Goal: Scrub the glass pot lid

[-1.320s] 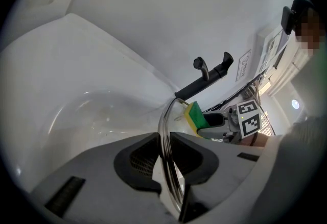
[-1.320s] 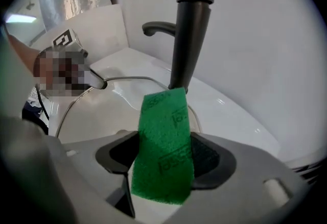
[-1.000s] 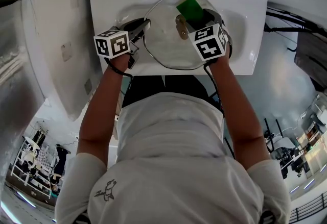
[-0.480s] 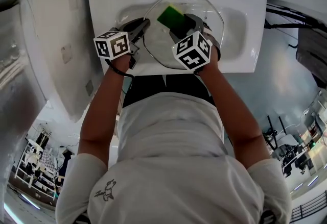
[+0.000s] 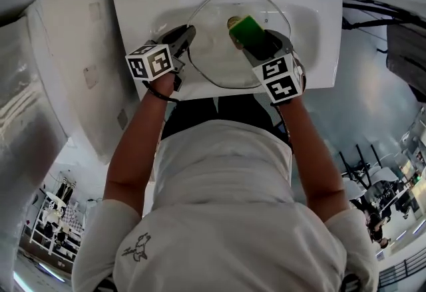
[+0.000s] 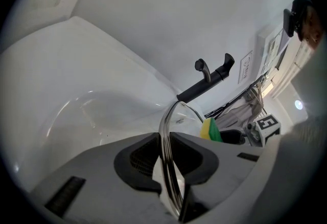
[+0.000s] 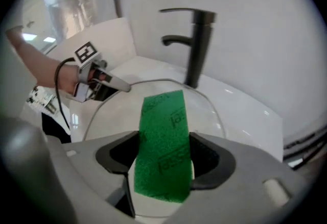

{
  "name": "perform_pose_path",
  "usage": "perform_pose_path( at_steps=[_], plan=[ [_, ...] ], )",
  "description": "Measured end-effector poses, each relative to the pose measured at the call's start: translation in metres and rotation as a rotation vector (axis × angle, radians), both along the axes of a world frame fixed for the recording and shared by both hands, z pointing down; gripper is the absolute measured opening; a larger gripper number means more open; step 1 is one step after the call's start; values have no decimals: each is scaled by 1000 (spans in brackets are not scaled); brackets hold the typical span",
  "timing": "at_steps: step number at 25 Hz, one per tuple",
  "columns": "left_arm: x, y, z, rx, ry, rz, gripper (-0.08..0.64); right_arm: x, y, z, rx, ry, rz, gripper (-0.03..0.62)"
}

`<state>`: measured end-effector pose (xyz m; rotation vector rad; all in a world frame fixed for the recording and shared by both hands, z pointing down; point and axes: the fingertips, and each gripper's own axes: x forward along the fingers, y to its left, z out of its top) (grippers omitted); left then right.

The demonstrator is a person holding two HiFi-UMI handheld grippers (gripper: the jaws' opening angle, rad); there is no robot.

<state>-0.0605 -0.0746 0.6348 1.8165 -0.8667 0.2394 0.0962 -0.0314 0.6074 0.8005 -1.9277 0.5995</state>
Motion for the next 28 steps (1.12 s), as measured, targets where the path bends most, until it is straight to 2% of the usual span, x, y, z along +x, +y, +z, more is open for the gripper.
perform_pose_path(
  at_steps=[3, 7, 9, 14, 20, 22, 25, 28],
  plan=[
    [-1, 0, 0, -4, 3, -6, 63, 48, -15, -3, 30, 14, 184, 305],
    [0, -1, 0, -1, -4, -8, 63, 57, -19, 6, 29, 22, 277, 305],
    [0, -1, 0, -7, -5, -5, 63, 48, -18, 12, 28, 29, 286, 305],
    [0, -2, 2, -14, -13, -6, 63, 6, -14, 22, 2, -50, 307, 305],
    [1, -3, 2, -9, -7, -22, 63, -78, 9, 21, -27, -140, 193, 305],
    [2, -3, 1, -8, -1, -24, 63, -95, 16, 18, -33, -162, 171, 305],
    [1, -3, 1, -4, 2, -17, 63, -89, 20, 14, -29, -177, 183, 305],
    [1, -3, 0, -2, -2, -2, 63, -41, 15, 5, 9, -138, 265, 305]
  ],
)
